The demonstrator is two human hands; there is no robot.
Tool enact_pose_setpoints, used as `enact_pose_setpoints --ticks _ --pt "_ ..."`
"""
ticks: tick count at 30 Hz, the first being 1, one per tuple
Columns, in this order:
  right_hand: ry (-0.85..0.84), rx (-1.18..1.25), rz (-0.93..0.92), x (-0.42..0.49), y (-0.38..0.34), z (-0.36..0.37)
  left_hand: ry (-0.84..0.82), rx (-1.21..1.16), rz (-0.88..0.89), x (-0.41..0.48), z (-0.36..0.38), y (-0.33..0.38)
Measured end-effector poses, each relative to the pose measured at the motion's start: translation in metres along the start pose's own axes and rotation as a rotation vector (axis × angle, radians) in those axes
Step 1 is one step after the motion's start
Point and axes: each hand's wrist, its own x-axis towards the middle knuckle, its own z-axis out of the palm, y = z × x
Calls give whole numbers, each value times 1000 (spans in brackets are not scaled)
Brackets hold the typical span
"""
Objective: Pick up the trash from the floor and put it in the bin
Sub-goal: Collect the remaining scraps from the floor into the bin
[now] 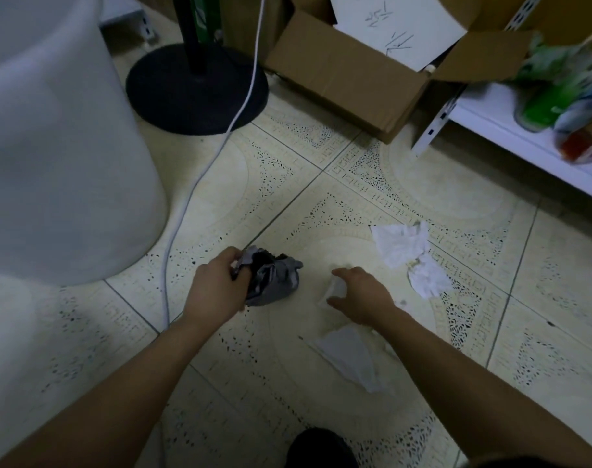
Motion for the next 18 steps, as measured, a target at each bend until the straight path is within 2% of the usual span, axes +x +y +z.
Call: enact_pose_setpoints --ticks 4,9,13,18 --pt "57 -77 13 4 -14 22 19 105 -49 -3 -3 -2" --pt "19 141 -54 0 -29 10 44 92 -93 2 -15 5" --pt "257 385 -108 -10 -48 -36 92 -1 36 16 -35 28" --pt "398 619 -246 -30 -93 -122 107 -5 272 42 -74 79"
